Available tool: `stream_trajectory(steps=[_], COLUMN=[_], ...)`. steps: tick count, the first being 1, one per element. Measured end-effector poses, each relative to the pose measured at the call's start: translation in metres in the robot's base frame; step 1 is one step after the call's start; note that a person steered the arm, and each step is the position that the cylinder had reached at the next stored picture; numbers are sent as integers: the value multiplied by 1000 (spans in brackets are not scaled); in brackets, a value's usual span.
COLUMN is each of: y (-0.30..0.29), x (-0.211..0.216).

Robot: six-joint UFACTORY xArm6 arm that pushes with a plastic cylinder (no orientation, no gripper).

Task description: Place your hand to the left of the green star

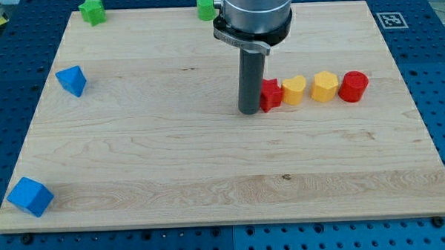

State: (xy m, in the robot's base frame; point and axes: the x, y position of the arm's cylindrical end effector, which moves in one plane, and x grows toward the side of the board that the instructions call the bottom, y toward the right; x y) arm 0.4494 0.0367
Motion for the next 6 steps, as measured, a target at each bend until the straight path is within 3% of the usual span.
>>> stream_trajectory(steps=[2, 3, 5, 6], y=[-6, -39, -129, -182], x=[-20, -20, -97, -112])
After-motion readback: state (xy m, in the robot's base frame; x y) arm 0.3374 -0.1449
